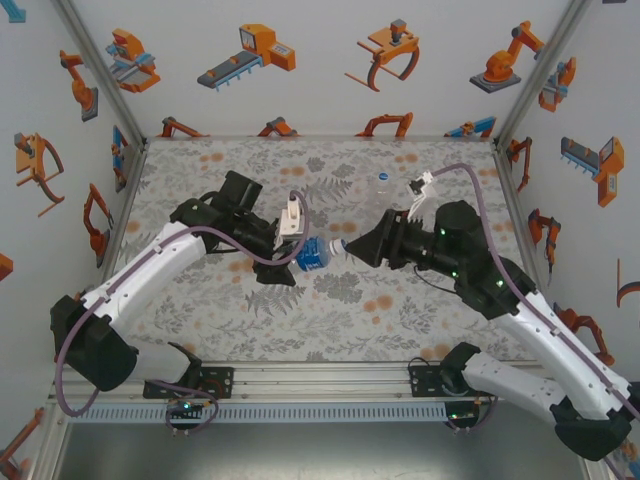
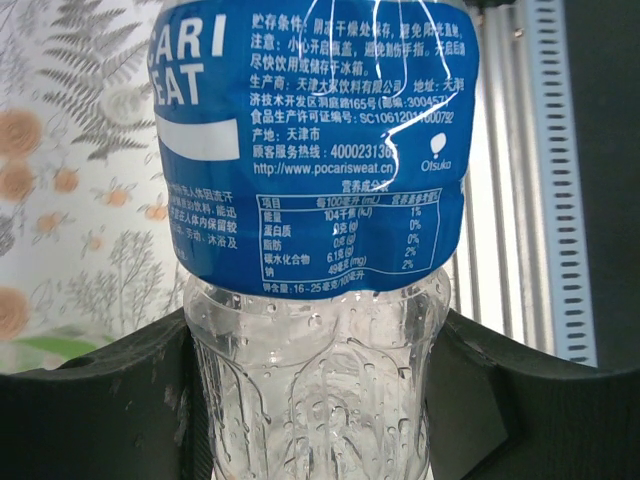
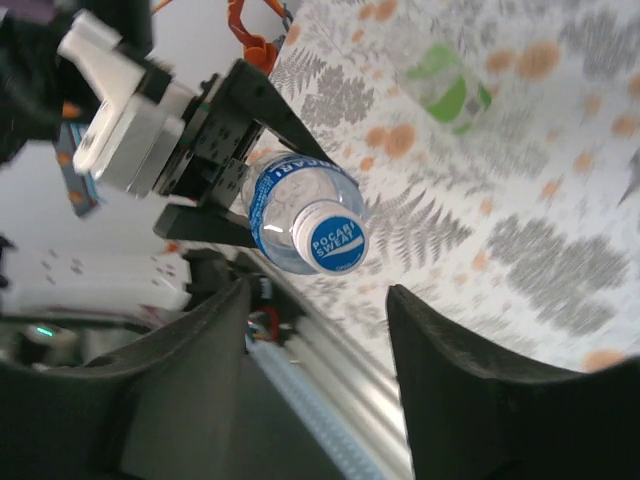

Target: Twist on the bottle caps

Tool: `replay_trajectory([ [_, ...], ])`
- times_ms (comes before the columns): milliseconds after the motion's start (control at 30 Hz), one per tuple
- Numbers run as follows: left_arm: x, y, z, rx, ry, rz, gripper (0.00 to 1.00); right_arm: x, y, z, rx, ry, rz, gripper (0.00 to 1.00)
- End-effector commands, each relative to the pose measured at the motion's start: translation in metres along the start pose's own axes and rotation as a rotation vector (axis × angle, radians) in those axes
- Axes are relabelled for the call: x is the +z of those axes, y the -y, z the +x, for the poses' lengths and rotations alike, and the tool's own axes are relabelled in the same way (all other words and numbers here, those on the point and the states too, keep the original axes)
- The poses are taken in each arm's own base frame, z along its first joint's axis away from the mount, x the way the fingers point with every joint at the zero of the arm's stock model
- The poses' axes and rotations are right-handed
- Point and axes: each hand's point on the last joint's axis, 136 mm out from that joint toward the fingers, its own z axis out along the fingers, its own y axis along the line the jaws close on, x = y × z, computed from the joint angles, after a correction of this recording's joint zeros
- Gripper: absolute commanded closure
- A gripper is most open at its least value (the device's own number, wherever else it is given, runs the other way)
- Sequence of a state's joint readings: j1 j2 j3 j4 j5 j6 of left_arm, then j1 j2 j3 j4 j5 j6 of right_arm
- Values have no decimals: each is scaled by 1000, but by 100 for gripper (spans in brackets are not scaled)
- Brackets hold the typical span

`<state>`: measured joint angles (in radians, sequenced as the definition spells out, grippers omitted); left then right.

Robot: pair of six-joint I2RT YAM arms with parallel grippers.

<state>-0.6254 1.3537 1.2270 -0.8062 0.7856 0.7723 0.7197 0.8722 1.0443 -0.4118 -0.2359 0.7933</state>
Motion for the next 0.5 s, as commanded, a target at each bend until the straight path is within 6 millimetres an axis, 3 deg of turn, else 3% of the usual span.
replay_trajectory([
  [0, -8, -8, 1, -4, -17, -82, 100, 9, 13, 5, 320, -10, 40, 41],
  [133, -7, -5, 1, 4, -11, -72, 100, 21, 22, 9, 454, -14, 18, 39],
  [233, -7, -1, -2, 18, 3, -58, 100, 31, 29, 10, 542, -21, -31, 44],
  [467, -6, -1, -1, 16, 0, -54, 100, 39, 27, 9, 578, -38, -81, 46],
])
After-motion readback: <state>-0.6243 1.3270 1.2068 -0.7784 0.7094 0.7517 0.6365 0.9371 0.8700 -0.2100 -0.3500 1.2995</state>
